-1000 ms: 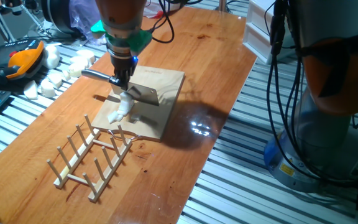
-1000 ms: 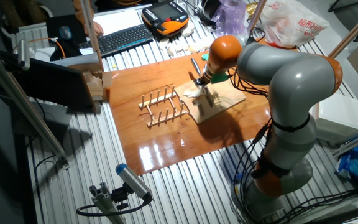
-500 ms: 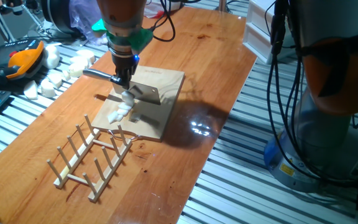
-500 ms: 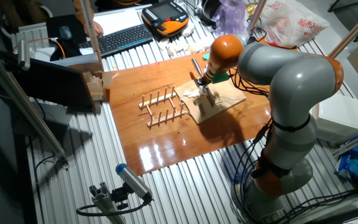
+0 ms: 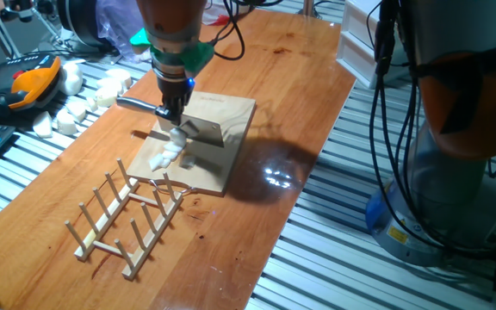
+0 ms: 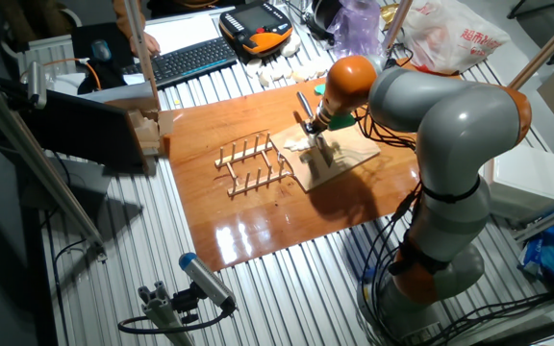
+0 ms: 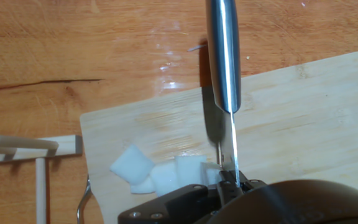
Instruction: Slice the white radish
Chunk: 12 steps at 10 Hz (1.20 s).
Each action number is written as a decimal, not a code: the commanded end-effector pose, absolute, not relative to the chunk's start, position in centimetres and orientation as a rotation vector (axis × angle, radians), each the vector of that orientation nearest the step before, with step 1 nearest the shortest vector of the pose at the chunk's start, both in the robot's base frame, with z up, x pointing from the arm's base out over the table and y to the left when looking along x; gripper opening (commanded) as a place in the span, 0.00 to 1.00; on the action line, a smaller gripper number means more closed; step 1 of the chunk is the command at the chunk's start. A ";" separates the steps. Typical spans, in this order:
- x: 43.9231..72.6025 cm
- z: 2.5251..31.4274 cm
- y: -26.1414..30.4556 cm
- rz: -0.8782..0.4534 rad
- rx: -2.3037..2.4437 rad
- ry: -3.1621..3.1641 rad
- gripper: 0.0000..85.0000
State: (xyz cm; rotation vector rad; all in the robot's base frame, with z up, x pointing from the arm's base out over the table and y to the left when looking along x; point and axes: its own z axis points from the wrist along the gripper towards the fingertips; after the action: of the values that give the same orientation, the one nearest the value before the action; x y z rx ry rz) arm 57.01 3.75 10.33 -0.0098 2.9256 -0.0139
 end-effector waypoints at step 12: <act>56.7 10.9 4.5 -0.023 0.006 2.931 0.00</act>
State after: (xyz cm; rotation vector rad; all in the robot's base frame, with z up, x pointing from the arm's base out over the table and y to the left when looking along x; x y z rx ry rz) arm 56.70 4.58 10.96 0.0038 2.9311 -0.0221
